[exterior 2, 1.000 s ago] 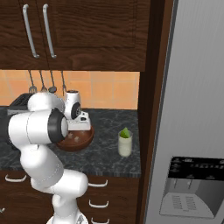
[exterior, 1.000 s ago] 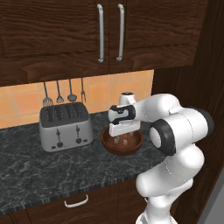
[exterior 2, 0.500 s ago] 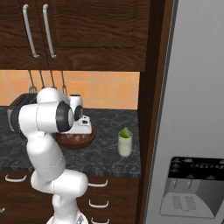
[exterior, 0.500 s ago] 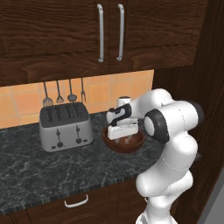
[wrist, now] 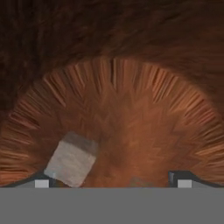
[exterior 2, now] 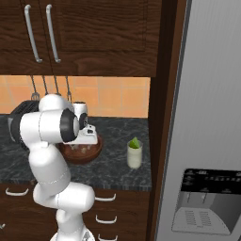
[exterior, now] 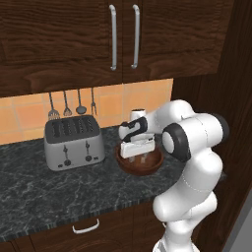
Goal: Grab a lemon wedge from the fridge and one ice cube from the ice bowl, and put them in the glass of lemonade.
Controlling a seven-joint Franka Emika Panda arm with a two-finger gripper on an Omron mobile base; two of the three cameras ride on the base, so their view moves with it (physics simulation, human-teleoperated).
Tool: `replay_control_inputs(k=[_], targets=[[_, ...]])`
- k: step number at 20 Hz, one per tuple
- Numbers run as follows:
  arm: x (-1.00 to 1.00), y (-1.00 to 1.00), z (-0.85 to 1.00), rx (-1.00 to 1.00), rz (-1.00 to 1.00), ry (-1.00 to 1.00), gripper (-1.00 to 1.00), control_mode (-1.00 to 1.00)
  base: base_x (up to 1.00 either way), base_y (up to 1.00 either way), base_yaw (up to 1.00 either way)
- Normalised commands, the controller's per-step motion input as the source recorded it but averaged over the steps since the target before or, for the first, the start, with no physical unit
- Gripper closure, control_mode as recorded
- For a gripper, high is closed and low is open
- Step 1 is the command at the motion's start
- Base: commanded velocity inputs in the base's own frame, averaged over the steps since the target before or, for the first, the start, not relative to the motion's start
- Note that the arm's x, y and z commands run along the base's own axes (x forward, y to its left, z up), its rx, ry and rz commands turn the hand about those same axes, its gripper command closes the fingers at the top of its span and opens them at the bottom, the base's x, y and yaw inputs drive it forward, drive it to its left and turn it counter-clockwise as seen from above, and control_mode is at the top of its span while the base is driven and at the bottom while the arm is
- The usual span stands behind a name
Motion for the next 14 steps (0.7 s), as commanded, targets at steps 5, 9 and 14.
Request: replay_control_inputs(k=[5, 9, 14], targets=[[-0.33, 0.0, -0.01, 0.0, 0.0, 0.0, -1.0, -1.0, 0.0, 0.0, 0.0], [-0.02, 0.0, -0.13, 0.0, 0.0, 0.0, -1.0, -1.0, 0.0, 0.0, 0.0], [0.0, 0.0, -0.1, 0.0, 0.0, 0.0, -1.0, -1.0, 0.0, 0.0, 0.0]])
